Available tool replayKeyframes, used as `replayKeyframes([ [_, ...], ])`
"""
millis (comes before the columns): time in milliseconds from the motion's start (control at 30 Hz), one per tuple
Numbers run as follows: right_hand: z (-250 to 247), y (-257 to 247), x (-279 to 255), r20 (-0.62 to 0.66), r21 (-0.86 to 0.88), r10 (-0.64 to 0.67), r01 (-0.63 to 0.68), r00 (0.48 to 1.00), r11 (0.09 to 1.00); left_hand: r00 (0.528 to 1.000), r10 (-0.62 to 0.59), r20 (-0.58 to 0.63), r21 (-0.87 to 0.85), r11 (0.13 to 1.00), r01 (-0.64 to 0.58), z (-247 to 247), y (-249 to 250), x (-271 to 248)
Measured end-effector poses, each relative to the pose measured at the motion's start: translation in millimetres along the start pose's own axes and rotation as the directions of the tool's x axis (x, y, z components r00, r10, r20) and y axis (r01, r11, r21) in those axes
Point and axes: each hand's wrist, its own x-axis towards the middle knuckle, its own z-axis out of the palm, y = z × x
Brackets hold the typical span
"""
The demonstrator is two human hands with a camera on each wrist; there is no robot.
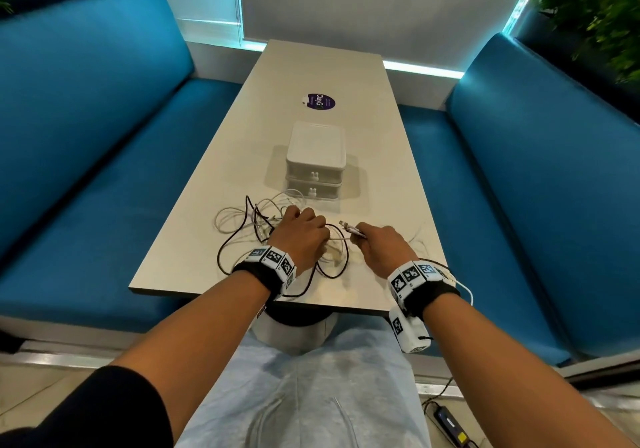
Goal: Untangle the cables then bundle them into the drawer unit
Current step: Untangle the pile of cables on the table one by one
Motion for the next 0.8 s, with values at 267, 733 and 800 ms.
replayKeyframes([
  [267, -6, 13, -10, 0.067, 0.04, 0.052, -0.055, 0.996, 0.998, 0.997, -0.081, 0.002, -0.109, 0.991, 0.081, 5, 3, 1],
  [733, -10, 13, -8, 0.065, -0.052, 0.161, -0.157, 0.985, 0.986, 0.999, -0.002, -0.049, -0.175, 0.984, -0.006, 7, -7, -8],
  [800, -11, 13, -8, 0.089, -0.059, 0.161, -0.156, 0.983, 0.986, 0.998, -0.029, -0.061, -0.207, 0.978, 0.016, 6, -7, -6],
])
